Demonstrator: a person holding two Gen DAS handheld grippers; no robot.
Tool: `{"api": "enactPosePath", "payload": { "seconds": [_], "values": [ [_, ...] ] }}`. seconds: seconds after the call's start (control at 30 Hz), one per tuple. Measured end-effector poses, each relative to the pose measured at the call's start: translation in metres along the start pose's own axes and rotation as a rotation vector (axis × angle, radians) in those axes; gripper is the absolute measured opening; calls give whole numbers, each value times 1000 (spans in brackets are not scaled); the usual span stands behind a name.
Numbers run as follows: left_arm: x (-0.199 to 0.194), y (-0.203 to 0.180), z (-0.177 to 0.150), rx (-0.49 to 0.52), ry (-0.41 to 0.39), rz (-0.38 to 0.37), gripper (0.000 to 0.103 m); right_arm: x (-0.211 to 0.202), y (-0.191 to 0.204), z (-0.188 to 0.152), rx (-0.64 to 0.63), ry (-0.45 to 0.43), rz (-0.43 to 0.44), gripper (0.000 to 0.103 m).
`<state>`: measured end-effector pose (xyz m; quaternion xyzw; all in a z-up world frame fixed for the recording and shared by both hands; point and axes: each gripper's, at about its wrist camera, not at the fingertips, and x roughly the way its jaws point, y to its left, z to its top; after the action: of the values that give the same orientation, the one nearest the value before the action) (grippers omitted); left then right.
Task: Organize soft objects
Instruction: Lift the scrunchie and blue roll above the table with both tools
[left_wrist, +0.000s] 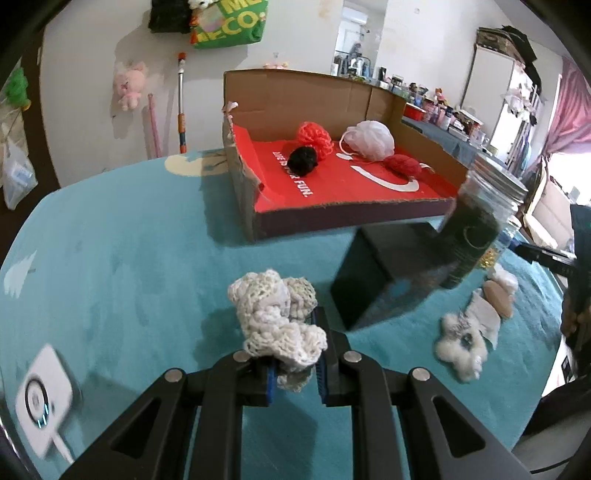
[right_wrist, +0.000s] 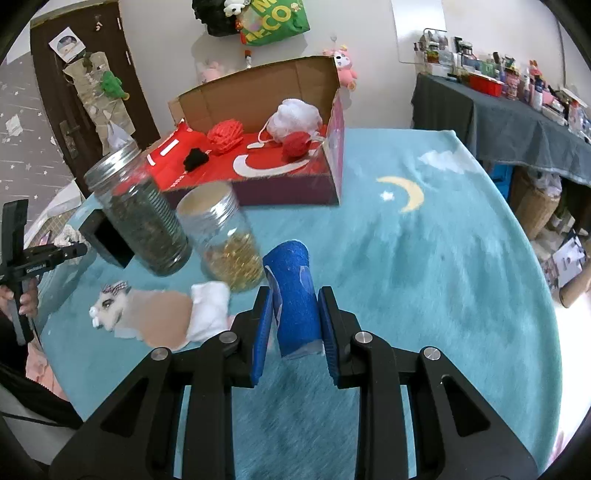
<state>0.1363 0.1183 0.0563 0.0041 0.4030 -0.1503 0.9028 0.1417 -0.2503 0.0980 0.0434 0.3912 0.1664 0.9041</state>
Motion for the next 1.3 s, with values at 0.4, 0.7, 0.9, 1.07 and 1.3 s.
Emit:
{"api": "enactPosePath", "payload": {
  "seconds": [0.4, 0.7, 0.9, 1.07, 1.3],
  "values": [
    [17, 4, 41, 112, -3, -32, 17, 28, -20, 46, -33, 21, 46, 24],
    [21, -14, 80, 170, -10, -62, 17, 33, -7, 89, -78, 6, 133, 24],
    [38, -29, 103, 168, 20, -67, 17, 35, 19, 118, -147, -17, 146, 24],
    [45, -39, 111, 168, 29, -62, 17, 41, 33, 129, -169, 1, 92, 24],
    [15, -32, 91, 130, -17, -50, 17, 11, 11, 89, -53, -9, 17, 24]
  ]
}}
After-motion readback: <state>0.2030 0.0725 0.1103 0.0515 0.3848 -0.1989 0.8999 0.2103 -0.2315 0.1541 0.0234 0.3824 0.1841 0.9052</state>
